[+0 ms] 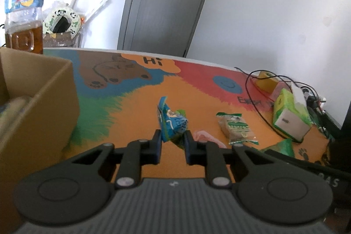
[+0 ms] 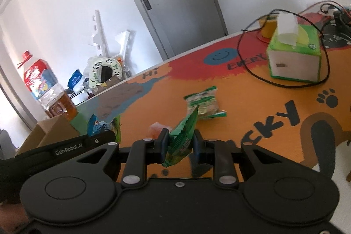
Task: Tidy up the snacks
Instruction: 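Grasp the blue snack bag with the left gripper while the right grasps the green wrapper, then carry both held snacks over the cardboard box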
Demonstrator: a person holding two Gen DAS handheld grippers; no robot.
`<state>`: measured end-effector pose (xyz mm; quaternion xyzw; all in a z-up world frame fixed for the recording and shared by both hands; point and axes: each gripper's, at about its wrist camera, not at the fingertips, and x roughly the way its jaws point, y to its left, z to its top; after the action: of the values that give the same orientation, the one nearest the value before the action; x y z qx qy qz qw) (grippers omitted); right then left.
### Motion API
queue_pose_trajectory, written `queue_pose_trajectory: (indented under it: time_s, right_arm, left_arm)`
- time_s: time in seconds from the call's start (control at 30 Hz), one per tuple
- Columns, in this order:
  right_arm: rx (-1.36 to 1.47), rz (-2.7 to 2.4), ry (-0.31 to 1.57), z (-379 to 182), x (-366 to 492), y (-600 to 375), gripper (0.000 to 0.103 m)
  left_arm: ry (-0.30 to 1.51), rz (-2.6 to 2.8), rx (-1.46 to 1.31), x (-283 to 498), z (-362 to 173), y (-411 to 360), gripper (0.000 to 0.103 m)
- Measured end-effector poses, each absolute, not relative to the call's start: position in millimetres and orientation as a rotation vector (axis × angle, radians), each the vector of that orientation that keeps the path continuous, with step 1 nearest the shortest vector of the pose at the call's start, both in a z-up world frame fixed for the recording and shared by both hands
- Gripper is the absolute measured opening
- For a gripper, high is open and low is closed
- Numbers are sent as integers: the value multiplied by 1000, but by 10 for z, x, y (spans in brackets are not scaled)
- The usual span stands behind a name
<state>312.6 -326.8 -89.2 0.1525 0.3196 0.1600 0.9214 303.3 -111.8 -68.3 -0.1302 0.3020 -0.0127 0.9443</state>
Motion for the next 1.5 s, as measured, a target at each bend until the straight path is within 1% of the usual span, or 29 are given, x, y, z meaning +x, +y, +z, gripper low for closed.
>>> queue_pose_trajectory:
  time_s: [0.33, 0.7, 1.17, 1.5]
  right_arm:
    - [283, 382, 588, -585, 2884, -3007, 24]
    - [254, 435, 534, -319, 2641, -2676, 24]
    - [258, 528, 523, -159, 2527, -2154, 24]
    - [219, 573, 512, -19, 2539, -1791, 24]
  left_arm:
    - [535, -20, -265, 2590, -320, -931, 19]
    - [463, 22, -273, 2176, -39, -617, 19]
    - [429, 114, -303, 1877, 125, 9, 19]
    - [425, 167, -334, 1859, 173, 493, 19]
